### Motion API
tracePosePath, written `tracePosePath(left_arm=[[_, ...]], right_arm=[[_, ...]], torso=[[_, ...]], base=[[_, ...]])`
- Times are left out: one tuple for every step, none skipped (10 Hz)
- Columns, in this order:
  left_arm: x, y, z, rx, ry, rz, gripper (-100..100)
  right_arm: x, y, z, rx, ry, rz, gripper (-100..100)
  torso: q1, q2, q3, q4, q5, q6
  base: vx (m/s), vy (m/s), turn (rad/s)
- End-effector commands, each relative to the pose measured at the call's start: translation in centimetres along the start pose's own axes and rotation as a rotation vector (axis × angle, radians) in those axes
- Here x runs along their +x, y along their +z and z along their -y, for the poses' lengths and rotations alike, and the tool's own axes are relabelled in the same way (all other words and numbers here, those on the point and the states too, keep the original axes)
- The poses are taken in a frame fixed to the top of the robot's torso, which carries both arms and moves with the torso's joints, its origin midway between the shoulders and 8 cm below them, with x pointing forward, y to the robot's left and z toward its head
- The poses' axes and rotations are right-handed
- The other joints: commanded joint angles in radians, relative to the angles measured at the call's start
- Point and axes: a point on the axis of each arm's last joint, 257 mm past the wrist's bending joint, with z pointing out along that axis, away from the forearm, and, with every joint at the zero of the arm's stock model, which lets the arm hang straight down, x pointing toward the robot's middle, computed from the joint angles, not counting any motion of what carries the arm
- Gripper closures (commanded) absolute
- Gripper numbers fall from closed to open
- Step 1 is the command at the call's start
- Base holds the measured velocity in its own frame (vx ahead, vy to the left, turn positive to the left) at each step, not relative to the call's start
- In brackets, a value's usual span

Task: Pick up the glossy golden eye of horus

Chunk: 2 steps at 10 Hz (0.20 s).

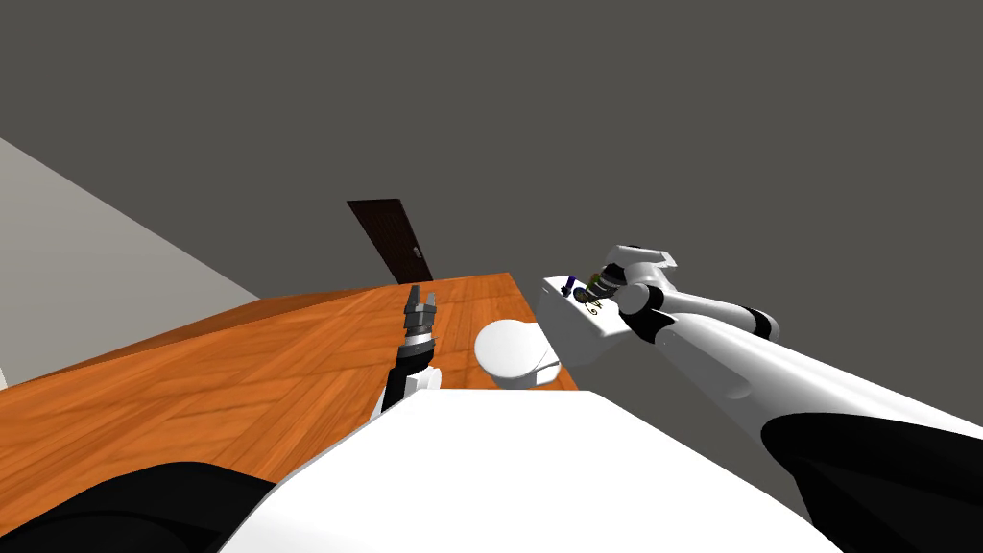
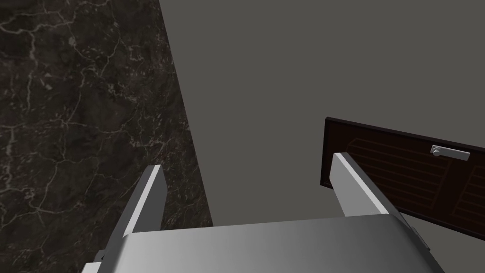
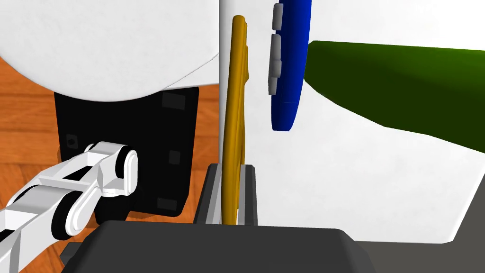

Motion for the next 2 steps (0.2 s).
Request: tracePosePath(left_arm=[[0.0,0.0,0.0,0.0,0.0,0.0,0],[0.0,0.0,0.0,0.0,0.0,0.0,0]], right_arm=[[0.0,0.0,0.0,0.0,0.0,0.0,100],[0.0,-0.16,-0.01,0.0,0.001,0.0,0]], torso=[[0.0,0.0,0.0,0.0,0.0,0.0],[0.0,0.0,-0.001,-0.001,-0.001,0.0]], base=[[-0.005,-0.006,0.006],[0.0,0.0,0.0]])
